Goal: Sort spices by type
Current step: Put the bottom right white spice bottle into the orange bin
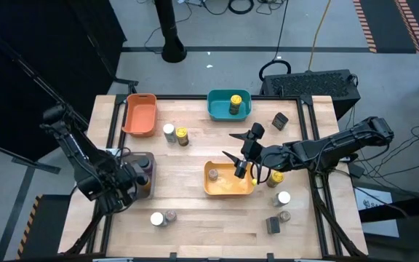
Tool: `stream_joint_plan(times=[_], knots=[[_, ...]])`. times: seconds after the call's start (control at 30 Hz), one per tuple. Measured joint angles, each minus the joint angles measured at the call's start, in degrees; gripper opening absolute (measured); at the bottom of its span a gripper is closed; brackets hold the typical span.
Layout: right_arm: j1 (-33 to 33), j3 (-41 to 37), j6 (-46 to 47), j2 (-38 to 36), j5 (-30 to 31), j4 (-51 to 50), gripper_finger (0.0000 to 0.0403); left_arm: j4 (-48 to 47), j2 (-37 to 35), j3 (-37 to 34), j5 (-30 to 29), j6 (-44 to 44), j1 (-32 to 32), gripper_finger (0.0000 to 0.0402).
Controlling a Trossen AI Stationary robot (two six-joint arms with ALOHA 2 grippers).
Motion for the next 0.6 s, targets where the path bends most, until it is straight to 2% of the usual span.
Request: stream_joint_plan(times=[0.17,0.33,0.4,0.6], knots=[[0.0,0.0,0.0,0.0,0.0,-0.37,0.0283,-4.03,0.02,1.07,1.78,-0.49,0.12,0.0024],[0.0,0.0,0.94,0.0,0.28,-0.88,0.0283,-10.78,-0.01,6.99,0.43,-2.39,0.07,0.0024],[-0.17,0.0,1.46,-0.02,0.31,-1.35,0.0283,-12.51,0.0,9.61,-3.21,-2.3,0.05,0.0024],[-1.17,0.0,2.72,-0.01,0.33,-1.94,0.0283,-12.43,-0.02,16.04,-19.25,4.17,0.14,0.0025]])
